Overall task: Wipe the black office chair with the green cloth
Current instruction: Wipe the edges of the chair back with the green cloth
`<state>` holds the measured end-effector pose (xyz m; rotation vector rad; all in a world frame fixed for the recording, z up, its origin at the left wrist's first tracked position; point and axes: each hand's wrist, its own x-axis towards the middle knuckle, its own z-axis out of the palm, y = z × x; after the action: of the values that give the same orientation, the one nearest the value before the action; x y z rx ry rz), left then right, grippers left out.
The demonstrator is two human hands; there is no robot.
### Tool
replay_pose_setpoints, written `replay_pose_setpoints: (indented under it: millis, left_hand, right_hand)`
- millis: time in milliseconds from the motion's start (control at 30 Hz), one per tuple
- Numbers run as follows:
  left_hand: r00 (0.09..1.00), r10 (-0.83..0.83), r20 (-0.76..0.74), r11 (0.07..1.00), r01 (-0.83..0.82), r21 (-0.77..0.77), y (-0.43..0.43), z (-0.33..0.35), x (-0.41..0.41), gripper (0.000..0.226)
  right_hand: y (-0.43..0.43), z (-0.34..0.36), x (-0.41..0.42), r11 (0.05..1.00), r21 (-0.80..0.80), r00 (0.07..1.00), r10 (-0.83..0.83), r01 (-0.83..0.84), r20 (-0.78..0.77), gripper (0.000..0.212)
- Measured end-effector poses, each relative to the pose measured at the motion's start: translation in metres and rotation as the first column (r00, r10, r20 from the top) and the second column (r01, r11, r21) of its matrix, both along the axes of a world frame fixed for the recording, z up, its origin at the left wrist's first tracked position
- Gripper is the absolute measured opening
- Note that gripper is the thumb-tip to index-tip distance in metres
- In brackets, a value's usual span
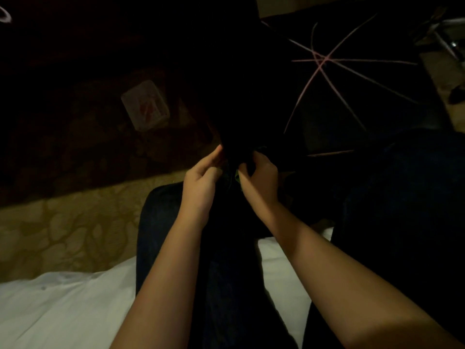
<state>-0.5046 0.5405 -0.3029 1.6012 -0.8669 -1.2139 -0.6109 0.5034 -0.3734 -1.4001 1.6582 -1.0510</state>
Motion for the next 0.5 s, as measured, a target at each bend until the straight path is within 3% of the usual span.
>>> replay_pose_setpoints:
  millis: [333, 500]
  left_hand:
    - [0.999, -0.012, -0.036, 1.0, 0.012, 0.016, 0.002, 0.004, -0.003, 0.052]
    - [0.999, -0.014, -0.036, 0.999, 0.016, 0.049, 0.002, 0.007, -0.005, 0.054]
  right_hand:
    - [0.006, 0.024, 0.001, 0.999, -0.048, 1.0, 0.003, -0.002, 0.013, 0.016]
    - [0.007, 0.07, 0.0, 0.976, -0.219, 1.0, 0.006, -0.003, 0.01, 0.013]
